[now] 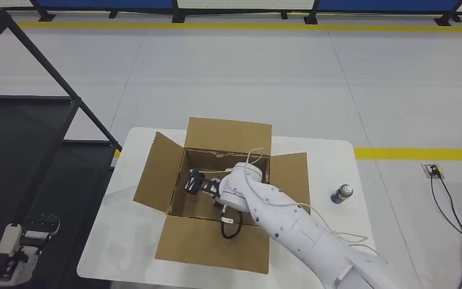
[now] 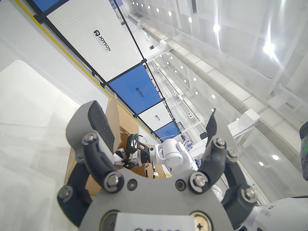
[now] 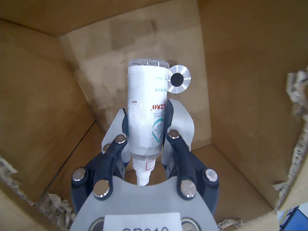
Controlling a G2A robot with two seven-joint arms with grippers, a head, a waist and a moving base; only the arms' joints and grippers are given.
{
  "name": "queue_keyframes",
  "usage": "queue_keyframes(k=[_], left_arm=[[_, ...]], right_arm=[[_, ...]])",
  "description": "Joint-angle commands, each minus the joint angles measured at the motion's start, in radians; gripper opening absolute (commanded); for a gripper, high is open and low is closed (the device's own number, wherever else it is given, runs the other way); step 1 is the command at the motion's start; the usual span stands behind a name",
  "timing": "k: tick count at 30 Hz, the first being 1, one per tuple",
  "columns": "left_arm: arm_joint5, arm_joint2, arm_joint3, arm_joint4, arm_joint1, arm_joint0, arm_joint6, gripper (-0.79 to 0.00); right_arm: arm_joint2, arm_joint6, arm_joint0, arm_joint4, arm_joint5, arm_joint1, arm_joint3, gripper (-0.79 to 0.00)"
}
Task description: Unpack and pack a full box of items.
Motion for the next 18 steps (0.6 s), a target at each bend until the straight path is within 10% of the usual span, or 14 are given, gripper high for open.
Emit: queue_keyframes(k=[1, 8, 12, 18], left_arm=[[0.000, 0.000, 0.000, 0.000, 0.000, 0.000, 0.000, 0.000], [0.000, 0.000, 0.000, 0.000, 0.000, 0.000, 0.000, 0.000], [0.000, 0.000, 0.000, 0.000, 0.000, 0.000, 0.000, 0.000], [0.000, 0.000, 0.000, 0.000, 0.000, 0.000, 0.000, 0.000]], right_arm=[[-0.012, 0.004, 0.022, 0.027, -0.027, -0.020, 0.073, -0.785], [-0.053, -0.037, 0.056, 0.049, -0.067, -0.080, 0.222, -0.779], [-0.065, -0.056, 0.069, 0.055, -0.077, -0.107, 0.279, -0.499], [-0.069, -0.083, 0.088, 0.059, -0.107, -0.133, 0.342, -0.416]])
